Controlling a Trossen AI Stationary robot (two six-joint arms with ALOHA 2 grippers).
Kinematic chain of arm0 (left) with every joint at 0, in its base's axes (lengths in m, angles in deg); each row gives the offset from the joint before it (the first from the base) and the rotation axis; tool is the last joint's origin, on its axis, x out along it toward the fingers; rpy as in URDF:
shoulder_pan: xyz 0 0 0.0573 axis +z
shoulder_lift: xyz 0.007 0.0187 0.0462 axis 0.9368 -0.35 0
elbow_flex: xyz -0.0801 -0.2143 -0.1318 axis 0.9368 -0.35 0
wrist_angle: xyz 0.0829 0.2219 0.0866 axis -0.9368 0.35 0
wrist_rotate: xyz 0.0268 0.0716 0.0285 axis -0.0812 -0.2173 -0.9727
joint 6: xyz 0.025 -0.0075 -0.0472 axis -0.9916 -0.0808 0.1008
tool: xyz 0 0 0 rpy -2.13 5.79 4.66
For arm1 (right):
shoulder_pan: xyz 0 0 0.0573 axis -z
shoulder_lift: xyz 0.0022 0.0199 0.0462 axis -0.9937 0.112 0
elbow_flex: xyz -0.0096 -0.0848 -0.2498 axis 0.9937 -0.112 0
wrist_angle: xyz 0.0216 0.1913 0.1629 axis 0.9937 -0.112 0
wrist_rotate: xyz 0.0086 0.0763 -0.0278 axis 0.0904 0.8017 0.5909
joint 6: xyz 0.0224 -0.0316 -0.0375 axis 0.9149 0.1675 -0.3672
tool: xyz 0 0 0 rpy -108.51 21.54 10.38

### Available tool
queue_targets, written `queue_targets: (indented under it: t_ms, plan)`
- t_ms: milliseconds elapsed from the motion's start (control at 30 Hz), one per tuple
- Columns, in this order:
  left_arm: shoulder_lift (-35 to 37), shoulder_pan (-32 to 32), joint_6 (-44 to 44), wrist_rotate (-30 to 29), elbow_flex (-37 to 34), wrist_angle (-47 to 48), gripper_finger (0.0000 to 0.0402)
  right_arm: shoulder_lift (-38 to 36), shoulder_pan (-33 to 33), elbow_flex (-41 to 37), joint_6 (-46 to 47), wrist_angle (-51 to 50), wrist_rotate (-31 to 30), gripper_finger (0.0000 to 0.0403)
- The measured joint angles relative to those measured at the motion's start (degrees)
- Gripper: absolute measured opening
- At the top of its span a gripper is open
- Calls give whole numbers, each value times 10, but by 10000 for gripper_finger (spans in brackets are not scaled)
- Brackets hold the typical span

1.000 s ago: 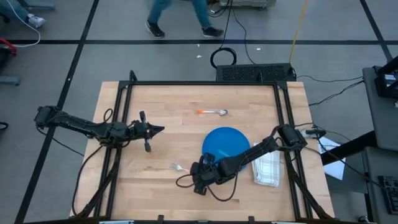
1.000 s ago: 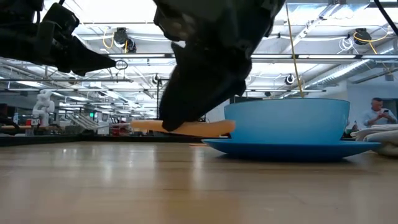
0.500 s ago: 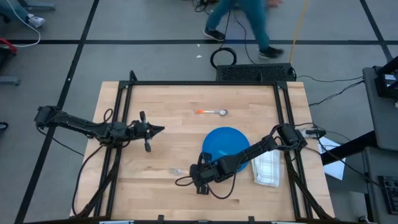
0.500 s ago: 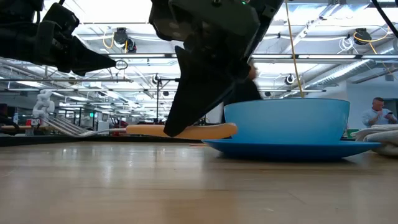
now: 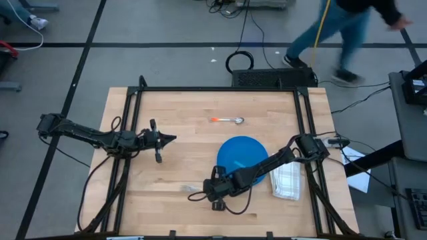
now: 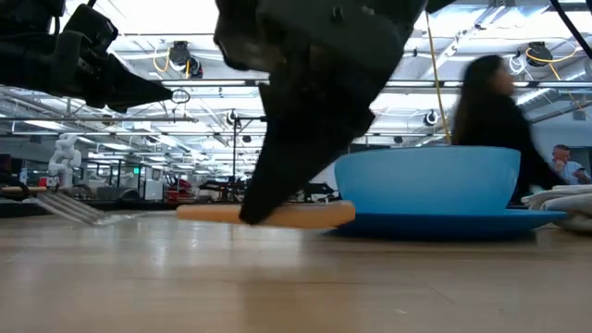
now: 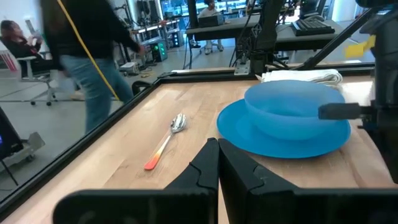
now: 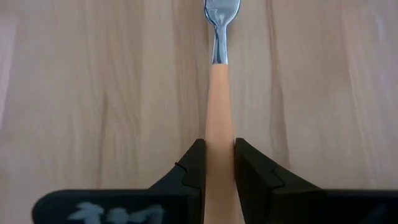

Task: Set table place
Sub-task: Put the light orange fork to the left of the blue plate

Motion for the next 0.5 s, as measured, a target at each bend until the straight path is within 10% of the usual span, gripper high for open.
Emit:
queue_targets:
  t_ms: [500]
  plan:
    - [0, 0, -1, 0, 0, 1, 10, 20, 4, 0, -10, 16, 14, 44]
